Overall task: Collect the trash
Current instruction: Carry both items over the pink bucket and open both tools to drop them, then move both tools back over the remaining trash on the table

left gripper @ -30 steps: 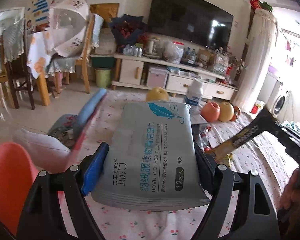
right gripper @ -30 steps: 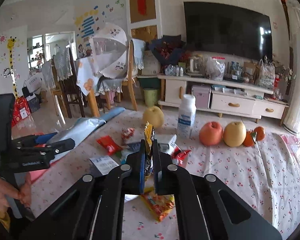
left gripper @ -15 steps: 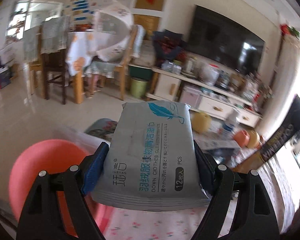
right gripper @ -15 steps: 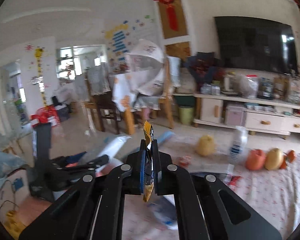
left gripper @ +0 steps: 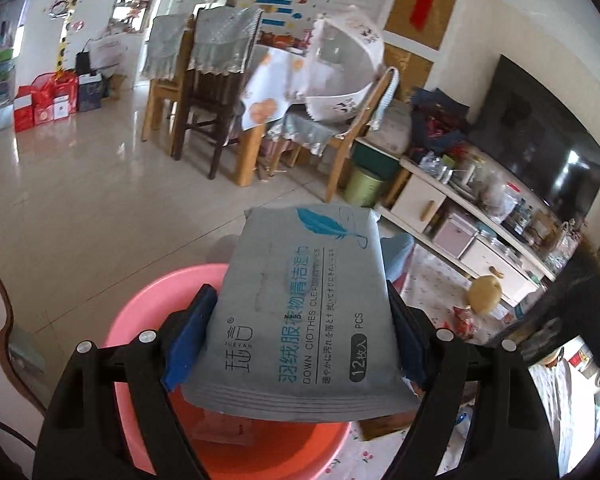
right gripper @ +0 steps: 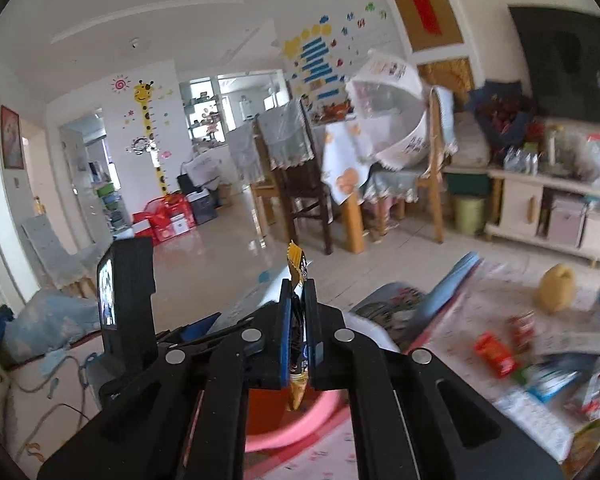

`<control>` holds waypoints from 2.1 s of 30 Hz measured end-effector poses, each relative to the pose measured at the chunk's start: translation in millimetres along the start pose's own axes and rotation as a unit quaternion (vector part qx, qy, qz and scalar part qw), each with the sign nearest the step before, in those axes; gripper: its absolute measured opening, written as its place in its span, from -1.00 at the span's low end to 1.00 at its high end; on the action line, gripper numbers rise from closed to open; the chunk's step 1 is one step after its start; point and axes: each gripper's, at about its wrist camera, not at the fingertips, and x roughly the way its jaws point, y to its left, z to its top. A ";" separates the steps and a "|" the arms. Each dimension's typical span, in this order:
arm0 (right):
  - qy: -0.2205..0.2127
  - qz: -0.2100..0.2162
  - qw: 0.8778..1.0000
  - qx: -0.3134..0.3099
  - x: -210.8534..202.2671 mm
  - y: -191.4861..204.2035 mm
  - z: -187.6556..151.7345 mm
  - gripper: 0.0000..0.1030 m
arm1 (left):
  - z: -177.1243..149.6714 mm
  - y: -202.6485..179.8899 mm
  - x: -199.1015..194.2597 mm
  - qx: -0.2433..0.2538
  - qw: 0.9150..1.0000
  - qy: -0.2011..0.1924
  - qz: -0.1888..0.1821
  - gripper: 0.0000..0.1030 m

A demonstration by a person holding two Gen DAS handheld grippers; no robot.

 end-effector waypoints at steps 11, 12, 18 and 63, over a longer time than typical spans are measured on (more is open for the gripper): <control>0.081 -0.043 0.994 0.055 34.9 -31.6 -55.2 0.61 | -1.5 -1.7 3.3 0.035 0.995 -0.020 0.094 0.86; 0.080 -0.060 0.994 0.053 29.1 -36.1 -56.5 0.66 | -2.0 -4.6 4.3 0.042 0.994 -0.018 0.098 0.87; 0.072 -0.119 0.989 0.041 -1.7 -56.9 -62.0 0.79 | -7.3 -30.3 6.3 0.086 0.991 -0.009 0.098 0.88; 0.087 -0.234 0.968 0.030 -113.6 -142.5 -117.9 0.83 | -76.8 -188.6 6.5 0.279 0.958 -0.026 0.058 0.91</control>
